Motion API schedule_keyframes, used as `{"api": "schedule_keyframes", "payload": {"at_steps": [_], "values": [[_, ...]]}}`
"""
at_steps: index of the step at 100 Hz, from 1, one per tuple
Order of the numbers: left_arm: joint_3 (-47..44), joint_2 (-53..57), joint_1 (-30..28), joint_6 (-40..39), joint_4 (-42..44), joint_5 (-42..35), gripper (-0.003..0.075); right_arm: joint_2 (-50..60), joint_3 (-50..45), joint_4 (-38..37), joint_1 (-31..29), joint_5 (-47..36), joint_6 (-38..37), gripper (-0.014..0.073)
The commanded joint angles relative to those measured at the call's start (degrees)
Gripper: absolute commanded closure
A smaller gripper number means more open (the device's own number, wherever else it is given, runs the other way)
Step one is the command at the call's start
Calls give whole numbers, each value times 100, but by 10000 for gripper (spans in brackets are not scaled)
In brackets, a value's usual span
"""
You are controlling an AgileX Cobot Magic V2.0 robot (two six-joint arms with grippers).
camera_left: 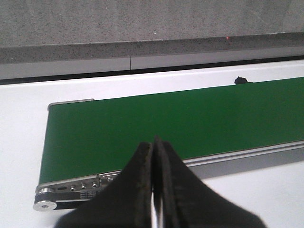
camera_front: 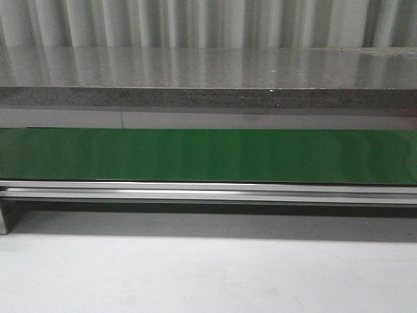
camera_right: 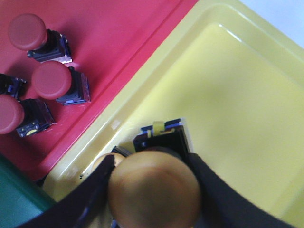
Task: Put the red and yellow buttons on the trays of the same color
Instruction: 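Lower the yellow button into the yellow tray and open the right gripper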
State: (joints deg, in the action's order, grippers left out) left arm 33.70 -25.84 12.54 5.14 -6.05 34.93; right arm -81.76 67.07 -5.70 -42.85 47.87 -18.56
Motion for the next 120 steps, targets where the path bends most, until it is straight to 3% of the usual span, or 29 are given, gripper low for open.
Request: {"api": "schedule_keyframes", "payload": {"at_steps": [1, 69, 78, 98, 120], "values": [[150, -21, 57, -9, -48, -466, 741, -42, 140, -72, -46, -406, -9, 536], [150, -21, 57, -9, -48, -479, 741, -1754, 140, 149, -40, -836, 0, 524], [150, -21, 57, -9, -48, -479, 741, -1768, 140, 155, -40, -867, 0, 446], [150, -21, 57, -9, -48, -479, 741, -1763, 159, 155, -40, -922, 0, 165], [150, -21, 57, -9, -48, -479, 741, -1584, 159, 155, -40, -981, -6, 144]]}}
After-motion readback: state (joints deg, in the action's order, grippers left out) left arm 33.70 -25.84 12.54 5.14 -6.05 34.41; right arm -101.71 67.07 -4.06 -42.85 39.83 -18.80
